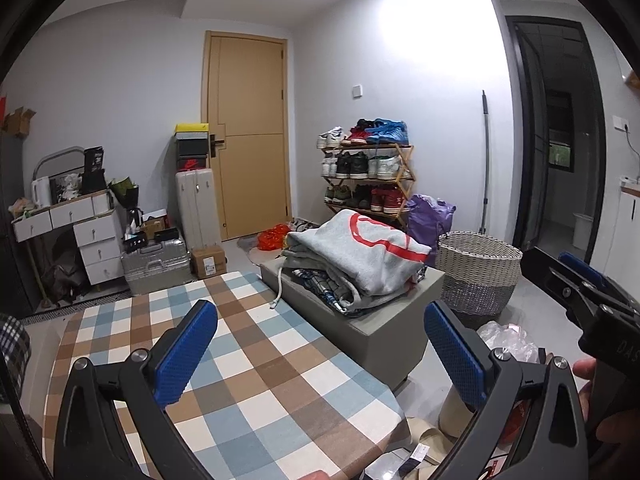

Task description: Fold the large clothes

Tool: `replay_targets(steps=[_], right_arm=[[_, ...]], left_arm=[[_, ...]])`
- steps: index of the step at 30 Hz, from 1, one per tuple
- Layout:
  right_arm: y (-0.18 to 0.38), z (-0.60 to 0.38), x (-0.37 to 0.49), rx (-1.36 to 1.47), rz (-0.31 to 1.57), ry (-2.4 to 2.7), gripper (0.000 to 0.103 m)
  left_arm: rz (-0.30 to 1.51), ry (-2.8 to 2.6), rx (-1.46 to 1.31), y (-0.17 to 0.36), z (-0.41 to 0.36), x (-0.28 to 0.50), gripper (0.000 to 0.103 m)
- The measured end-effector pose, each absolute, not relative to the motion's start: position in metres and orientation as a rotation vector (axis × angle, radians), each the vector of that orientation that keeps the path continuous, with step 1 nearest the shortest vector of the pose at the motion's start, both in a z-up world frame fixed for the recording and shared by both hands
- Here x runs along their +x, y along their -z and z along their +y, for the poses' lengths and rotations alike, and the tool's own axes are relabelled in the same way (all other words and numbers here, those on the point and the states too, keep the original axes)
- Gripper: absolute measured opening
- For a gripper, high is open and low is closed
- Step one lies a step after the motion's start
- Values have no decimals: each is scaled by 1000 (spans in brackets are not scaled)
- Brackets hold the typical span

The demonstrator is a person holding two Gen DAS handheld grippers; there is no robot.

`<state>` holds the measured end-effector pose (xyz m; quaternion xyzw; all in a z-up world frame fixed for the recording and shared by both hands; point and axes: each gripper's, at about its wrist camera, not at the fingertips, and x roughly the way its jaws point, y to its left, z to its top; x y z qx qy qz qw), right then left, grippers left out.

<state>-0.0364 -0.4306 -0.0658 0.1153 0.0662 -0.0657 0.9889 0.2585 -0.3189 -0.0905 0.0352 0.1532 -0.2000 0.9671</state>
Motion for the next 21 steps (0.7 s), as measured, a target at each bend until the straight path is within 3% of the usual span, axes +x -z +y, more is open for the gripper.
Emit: replay_targets(steps=[21], right_arm=[[70,-426,-34,226,142,113,103]], left_arm=[[343,426,73,95,-324,260,101]])
